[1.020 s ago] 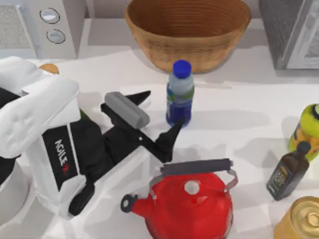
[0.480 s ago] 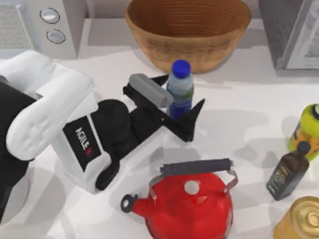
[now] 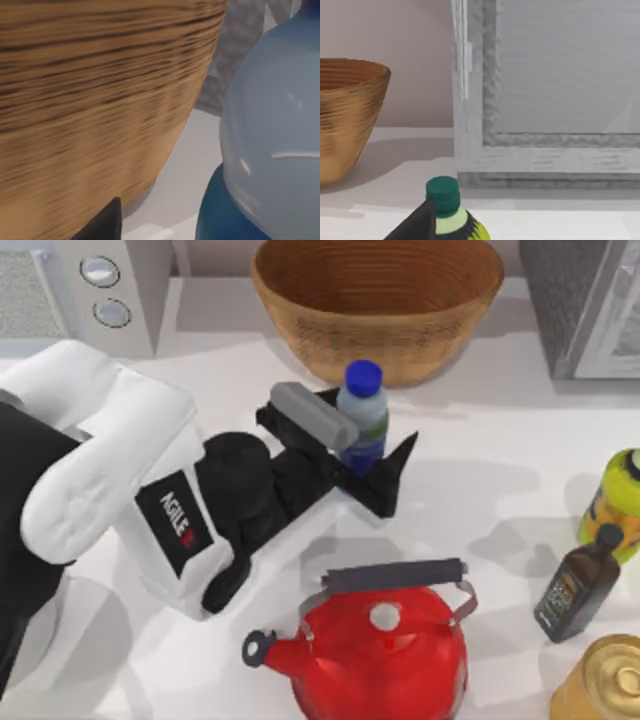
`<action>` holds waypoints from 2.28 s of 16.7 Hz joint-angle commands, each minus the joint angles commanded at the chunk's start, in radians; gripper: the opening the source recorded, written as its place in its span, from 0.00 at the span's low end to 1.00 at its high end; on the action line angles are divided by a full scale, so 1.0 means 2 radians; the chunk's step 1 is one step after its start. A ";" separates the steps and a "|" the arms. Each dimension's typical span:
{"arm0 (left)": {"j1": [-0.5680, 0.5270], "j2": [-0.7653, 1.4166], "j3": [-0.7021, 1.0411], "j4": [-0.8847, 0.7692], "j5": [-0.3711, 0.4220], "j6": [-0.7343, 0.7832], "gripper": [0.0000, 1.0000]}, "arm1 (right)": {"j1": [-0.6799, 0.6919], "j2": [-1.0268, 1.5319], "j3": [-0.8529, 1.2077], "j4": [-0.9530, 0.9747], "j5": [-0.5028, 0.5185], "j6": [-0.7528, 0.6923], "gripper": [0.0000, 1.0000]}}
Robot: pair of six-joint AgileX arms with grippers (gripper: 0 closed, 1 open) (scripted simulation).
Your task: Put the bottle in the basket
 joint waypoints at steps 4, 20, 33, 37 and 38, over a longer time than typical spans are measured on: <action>0.000 0.000 0.000 0.000 0.000 0.000 0.55 | 0.000 0.000 0.000 0.000 0.000 0.000 1.00; 0.001 -0.001 -0.001 0.000 0.000 0.001 0.00 | 0.000 0.000 0.000 0.000 0.000 0.000 1.00; 0.013 -0.224 -0.212 -0.061 0.047 -0.012 0.00 | 0.000 0.000 0.000 0.000 0.000 0.000 1.00; 0.041 -0.323 -0.269 -0.073 0.062 -0.004 0.00 | 0.000 0.000 0.000 0.000 0.000 0.000 1.00; 0.050 -0.342 -0.279 -0.074 0.064 -0.001 0.00 | 0.000 0.000 0.000 0.000 0.000 0.000 1.00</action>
